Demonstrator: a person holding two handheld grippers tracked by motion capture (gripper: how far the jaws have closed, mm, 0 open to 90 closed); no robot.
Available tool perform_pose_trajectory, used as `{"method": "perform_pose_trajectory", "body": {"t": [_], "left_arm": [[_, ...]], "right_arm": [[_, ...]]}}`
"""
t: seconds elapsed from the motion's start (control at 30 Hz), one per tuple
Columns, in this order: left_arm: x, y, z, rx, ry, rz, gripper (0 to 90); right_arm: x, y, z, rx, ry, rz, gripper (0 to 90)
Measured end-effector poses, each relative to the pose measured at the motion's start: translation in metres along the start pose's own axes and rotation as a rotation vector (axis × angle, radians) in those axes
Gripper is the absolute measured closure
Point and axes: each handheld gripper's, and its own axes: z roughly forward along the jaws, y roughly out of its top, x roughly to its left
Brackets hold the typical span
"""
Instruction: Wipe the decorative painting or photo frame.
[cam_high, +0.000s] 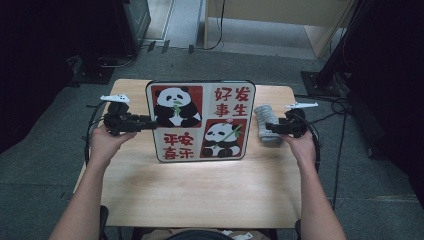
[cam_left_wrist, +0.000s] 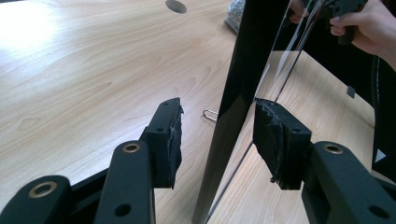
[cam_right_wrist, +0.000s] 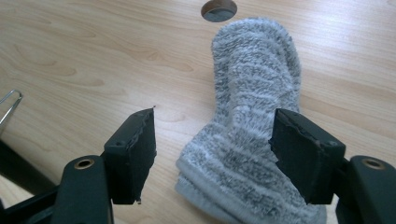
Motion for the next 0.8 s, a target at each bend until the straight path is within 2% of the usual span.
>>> {"method": "perform_pose_trajectory", "body": {"t": [0.07,0.2,0.57,0.8], "left_arm": [[0.000,-0.001,-0.002,-0.009,-0.003,-0.001,51.4],[0.000,-0.003,-0.006,-0.006,0.017,0.004,50.0],[0.001,-0.013,-0.018,-0.007,0.042,0.018,42.9],[0.007,-0.020,-0.025,-0.006,0.066,0.020,39.9]], "right_arm": [[0.002,-0.002,-0.002,-0.007,0.006,-0.002,31.8],[0.003,-0.004,-0.004,-0.010,0.026,-0.004,32.3],[0.006,-0.013,-0.011,-0.009,0.031,-0.027,33.1],[0.006,-0.016,-0.014,-0.012,0.029,-0.038,33.4]]}}
